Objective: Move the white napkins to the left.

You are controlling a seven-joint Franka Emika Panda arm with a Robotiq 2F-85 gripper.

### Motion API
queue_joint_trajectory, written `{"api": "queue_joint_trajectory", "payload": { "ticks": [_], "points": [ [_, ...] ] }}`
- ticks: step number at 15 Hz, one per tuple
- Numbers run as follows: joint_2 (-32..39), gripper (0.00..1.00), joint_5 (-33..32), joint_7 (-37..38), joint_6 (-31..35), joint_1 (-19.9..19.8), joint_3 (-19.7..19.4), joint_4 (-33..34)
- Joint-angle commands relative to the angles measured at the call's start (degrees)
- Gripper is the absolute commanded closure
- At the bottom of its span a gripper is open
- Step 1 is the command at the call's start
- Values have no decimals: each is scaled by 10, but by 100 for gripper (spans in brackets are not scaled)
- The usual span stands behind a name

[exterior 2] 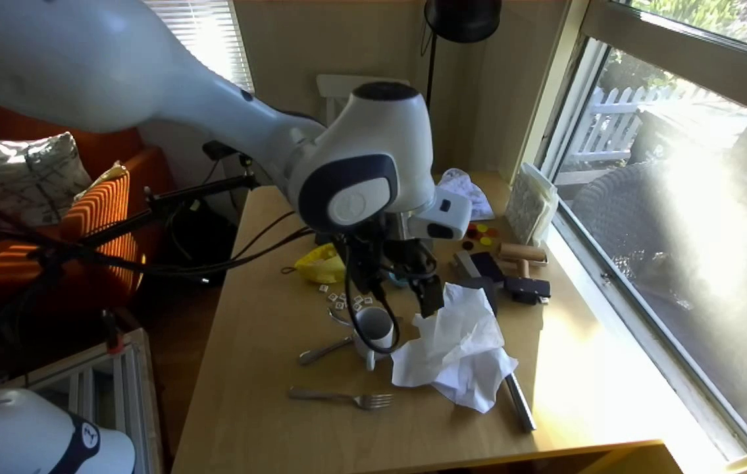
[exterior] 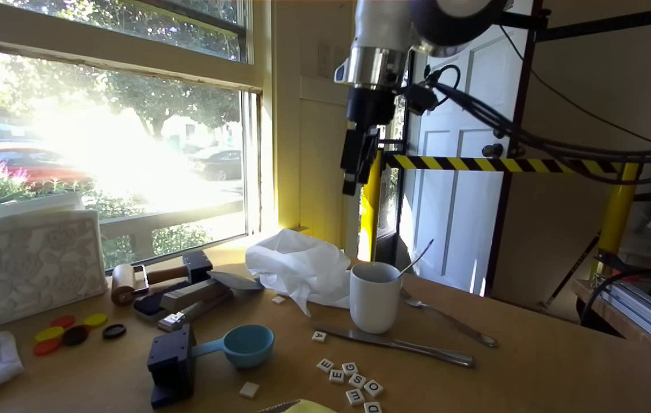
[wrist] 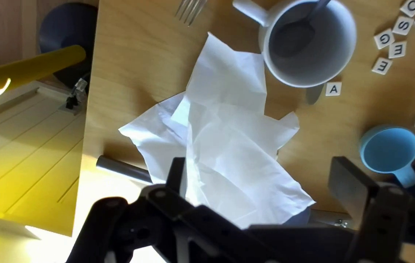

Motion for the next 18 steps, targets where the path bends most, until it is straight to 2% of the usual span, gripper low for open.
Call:
{"api": "queue_joint_trajectory", "payload": {
  "ticks": [1, 3, 4, 6, 9, 15, 18],
  "points": [
    [123, 0, 42, 15, 32, 7, -6, 86],
    [165, 0, 80, 10, 56, 0, 0, 102],
    [118, 0, 51, 10, 41, 12, -12, 66],
    [155, 0, 70, 10, 54, 11, -12, 84],
    [164, 0, 73, 9, 56, 10, -12, 94],
    [247, 0, 68, 63, 54, 24, -39, 166],
    [299, 0, 93, 53, 84, 12, -30, 209]
  ]
}}
